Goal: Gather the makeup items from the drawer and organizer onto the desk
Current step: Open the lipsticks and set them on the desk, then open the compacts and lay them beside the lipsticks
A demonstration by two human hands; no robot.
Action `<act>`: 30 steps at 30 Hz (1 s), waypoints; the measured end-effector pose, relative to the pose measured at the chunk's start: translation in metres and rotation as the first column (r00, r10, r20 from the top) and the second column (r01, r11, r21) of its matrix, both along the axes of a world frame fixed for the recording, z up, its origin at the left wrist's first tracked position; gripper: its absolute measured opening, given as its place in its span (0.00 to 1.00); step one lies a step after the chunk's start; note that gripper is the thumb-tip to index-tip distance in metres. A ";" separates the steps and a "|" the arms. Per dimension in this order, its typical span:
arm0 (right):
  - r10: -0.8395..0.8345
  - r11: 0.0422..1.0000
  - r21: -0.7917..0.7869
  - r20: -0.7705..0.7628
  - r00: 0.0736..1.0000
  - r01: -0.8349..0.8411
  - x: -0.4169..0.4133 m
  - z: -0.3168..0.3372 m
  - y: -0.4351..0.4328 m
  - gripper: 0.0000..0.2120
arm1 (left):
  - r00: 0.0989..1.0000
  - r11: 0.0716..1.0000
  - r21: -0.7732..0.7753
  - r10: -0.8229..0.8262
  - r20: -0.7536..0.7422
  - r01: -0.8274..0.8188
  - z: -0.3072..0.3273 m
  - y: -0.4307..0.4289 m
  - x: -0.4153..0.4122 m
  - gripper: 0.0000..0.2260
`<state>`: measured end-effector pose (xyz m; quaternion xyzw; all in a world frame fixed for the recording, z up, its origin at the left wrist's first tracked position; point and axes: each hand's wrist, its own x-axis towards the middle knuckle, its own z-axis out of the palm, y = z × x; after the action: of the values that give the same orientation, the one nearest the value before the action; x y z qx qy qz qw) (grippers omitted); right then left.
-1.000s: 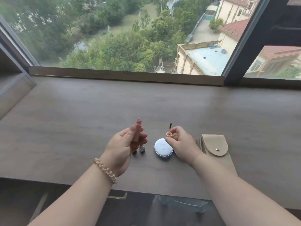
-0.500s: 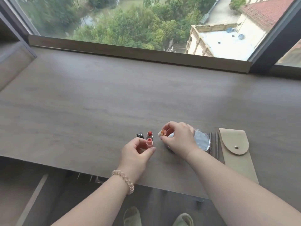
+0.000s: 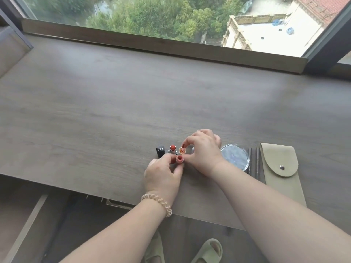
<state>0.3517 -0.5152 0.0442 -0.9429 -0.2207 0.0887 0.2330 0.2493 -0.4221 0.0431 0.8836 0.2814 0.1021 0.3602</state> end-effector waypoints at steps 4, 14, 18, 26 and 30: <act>0.068 0.996 -0.049 -0.006 0.998 -0.068 0.000 0.004 -0.004 0.15 | 1.000 1.000 0.013 0.017 0.001 -0.017 -0.001 -0.002 -0.001 0.05; 0.063 0.982 -0.170 -0.111 0.992 -0.082 -0.005 0.020 -0.050 0.39 | 0.990 0.999 0.005 0.052 -0.131 -0.052 0.000 -0.004 0.000 0.09; 0.056 0.975 -0.210 -0.109 0.992 -0.078 -0.008 0.011 -0.049 0.37 | 0.988 0.999 -0.008 0.043 -0.146 -0.045 0.005 -0.002 -0.004 0.12; -0.027 0.996 -0.083 -0.031 0.999 0.025 -0.016 0.032 -0.052 0.34 | 0.995 0.991 0.109 -0.080 0.053 0.074 0.052 -0.003 -0.012 0.21; -0.140 0.971 0.175 -0.124 0.982 0.160 -0.016 0.089 -0.066 0.33 | 0.973 0.978 -0.131 -0.133 0.191 0.160 0.099 -0.003 0.001 0.23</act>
<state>0.3355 -0.5807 0.1330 -0.9250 -0.1426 0.1022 0.3372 0.2504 -0.4254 0.1425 0.8604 0.1880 0.1342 0.4543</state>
